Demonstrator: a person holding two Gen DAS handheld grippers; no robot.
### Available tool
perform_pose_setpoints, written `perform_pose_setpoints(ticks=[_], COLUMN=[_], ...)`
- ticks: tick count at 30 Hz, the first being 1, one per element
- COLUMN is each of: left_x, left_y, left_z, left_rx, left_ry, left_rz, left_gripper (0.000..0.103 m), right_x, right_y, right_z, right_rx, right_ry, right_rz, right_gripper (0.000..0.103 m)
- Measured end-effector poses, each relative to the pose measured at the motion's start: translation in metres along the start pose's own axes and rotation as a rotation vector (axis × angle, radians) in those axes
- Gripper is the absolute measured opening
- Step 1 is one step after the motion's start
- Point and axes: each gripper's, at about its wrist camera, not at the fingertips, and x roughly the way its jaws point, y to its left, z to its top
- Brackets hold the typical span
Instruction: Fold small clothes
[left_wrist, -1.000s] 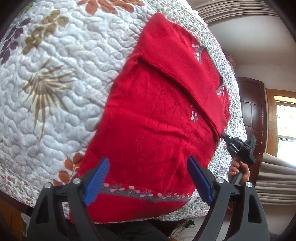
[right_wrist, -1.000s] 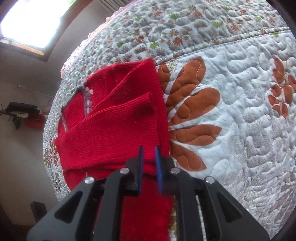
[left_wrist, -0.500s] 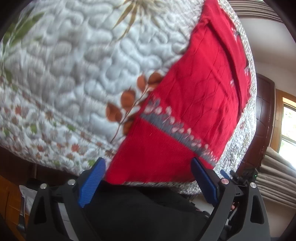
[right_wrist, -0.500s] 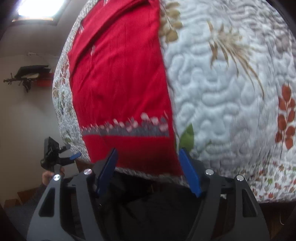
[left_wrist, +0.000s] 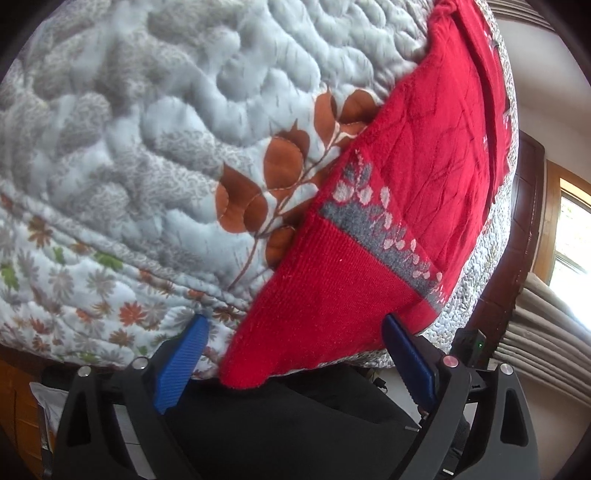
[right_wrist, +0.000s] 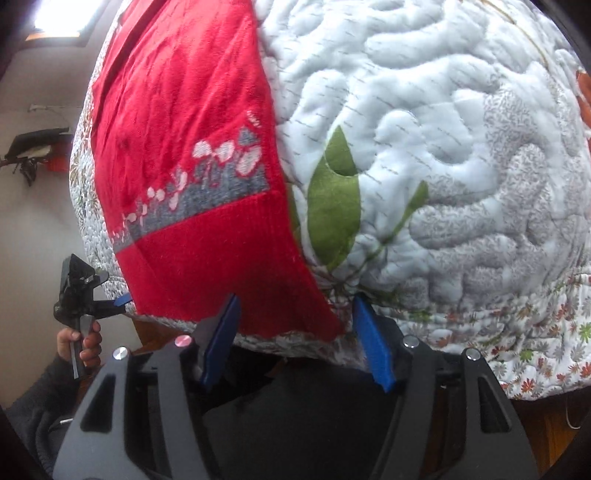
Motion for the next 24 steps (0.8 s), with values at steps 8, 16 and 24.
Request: perform_pose_setpoints(ticks=[8,16,24], left_x=[0.011,0.01,0.015], left_y=[-0.018,-0.015,-0.017], left_z=[-0.007,-0.013,-0.021], left_rx=[0.055,0.04,0.035], left_ry=[0.009,-0.003,0.018], left_rz=[0.059,0.065,0.106], left_gripper=[0.088,0.065,0.021], right_x=[0.006,0.0,0.015], right_y=[-0.011,-0.024,-0.013], right_z=[-0.003,-0.005,-0.006], right_rx=[-0.002,0.016,0.027], right_ry=[0.035,0.035,0.066], right_rz=[0.092,0.127,0.144], right_gripper=[0.021,0.022,0.022])
